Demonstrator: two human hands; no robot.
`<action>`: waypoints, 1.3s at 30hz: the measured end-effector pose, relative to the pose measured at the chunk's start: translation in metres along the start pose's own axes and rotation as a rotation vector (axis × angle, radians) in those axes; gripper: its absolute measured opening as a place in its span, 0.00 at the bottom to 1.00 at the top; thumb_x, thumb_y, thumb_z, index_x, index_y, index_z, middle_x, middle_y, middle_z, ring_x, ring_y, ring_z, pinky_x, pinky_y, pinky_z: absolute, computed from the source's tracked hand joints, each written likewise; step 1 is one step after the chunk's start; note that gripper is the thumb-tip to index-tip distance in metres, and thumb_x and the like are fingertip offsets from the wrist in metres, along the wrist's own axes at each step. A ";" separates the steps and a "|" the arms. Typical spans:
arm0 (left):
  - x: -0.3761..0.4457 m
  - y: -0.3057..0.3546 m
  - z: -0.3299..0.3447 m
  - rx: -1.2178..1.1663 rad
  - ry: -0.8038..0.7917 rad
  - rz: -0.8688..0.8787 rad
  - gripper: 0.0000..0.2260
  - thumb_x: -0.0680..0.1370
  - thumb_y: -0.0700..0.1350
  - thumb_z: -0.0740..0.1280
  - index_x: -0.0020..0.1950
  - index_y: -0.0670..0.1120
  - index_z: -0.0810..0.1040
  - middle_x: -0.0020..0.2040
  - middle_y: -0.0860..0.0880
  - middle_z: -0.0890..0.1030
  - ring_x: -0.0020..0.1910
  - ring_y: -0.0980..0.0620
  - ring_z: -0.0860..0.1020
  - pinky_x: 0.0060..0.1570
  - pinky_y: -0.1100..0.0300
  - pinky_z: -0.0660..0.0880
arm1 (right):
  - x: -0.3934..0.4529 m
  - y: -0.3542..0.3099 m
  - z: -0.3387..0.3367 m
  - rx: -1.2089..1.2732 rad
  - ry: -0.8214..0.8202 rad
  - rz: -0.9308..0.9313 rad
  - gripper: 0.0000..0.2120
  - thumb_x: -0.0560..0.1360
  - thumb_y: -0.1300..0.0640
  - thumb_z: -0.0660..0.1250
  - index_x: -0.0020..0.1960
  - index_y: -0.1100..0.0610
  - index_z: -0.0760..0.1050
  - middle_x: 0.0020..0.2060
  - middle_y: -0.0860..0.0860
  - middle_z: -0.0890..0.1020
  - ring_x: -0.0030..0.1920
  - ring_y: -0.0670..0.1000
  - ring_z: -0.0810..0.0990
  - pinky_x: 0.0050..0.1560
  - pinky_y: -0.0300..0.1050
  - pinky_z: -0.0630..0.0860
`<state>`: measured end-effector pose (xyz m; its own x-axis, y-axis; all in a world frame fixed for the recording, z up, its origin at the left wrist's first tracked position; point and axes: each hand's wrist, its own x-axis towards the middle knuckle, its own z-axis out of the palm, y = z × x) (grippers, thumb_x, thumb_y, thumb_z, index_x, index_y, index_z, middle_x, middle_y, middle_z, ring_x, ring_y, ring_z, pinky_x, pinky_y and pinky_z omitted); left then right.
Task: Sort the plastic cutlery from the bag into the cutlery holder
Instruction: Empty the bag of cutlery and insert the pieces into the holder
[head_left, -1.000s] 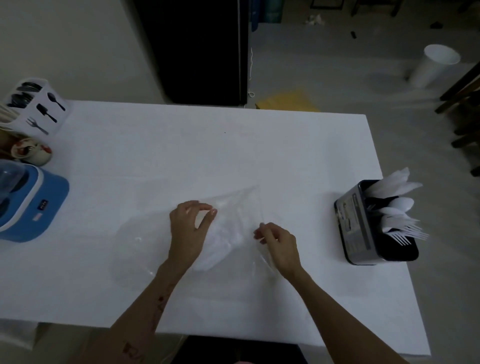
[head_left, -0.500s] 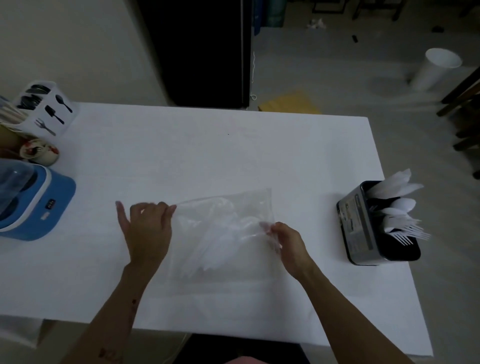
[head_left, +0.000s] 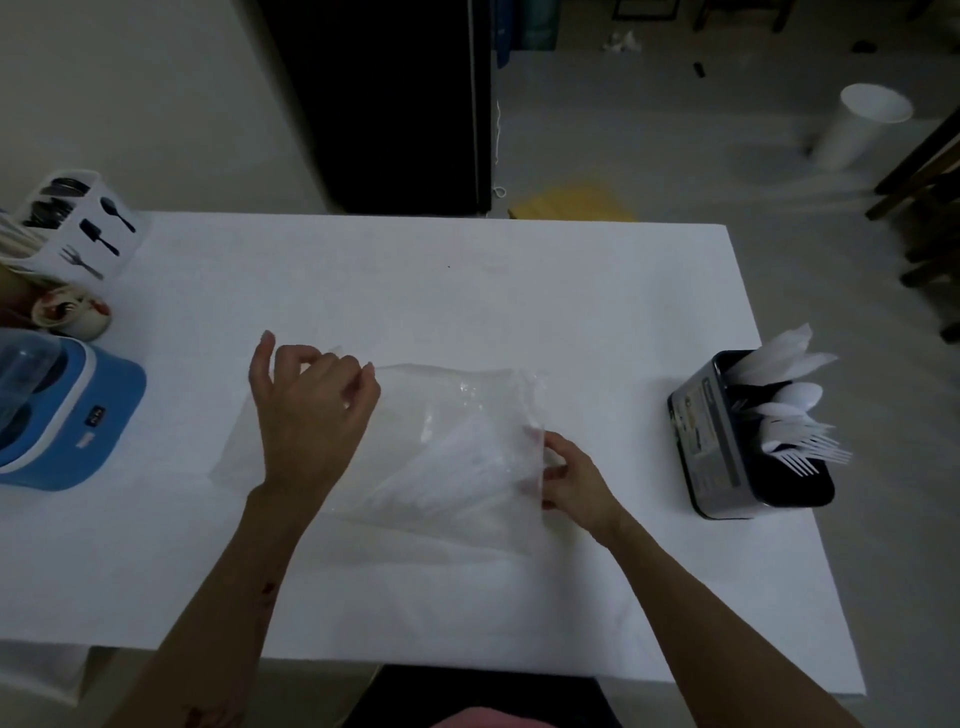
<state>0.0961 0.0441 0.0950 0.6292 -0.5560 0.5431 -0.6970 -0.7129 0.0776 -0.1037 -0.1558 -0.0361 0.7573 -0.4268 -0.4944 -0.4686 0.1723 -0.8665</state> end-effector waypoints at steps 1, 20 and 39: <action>-0.004 -0.006 0.004 0.032 -0.043 -0.027 0.13 0.79 0.47 0.64 0.36 0.43 0.78 0.34 0.48 0.80 0.49 0.44 0.76 0.72 0.47 0.52 | 0.005 0.001 0.001 -0.182 -0.003 -0.049 0.37 0.65 0.57 0.81 0.69 0.40 0.71 0.63 0.47 0.74 0.54 0.57 0.80 0.50 0.48 0.81; -0.064 -0.016 0.094 -0.096 -0.546 0.083 0.17 0.66 0.43 0.79 0.53 0.43 0.83 0.55 0.43 0.83 0.59 0.38 0.78 0.59 0.44 0.74 | 0.042 -0.001 0.019 -1.558 -0.131 -0.701 0.35 0.68 0.36 0.73 0.66 0.57 0.75 0.57 0.52 0.82 0.57 0.55 0.76 0.45 0.45 0.76; -0.073 -0.036 0.077 -0.162 -0.393 -0.056 0.07 0.70 0.36 0.73 0.39 0.46 0.78 0.37 0.50 0.81 0.49 0.44 0.76 0.34 0.56 0.73 | 0.027 0.015 -0.058 -1.449 0.145 -0.712 0.14 0.71 0.61 0.75 0.54 0.52 0.76 0.46 0.49 0.79 0.42 0.54 0.78 0.52 0.50 0.65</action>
<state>0.1017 0.0774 -0.0121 0.7291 -0.6613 0.1764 -0.6832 -0.6878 0.2454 -0.1161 -0.2164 -0.0583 0.9893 -0.1403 0.0402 -0.1371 -0.9878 -0.0743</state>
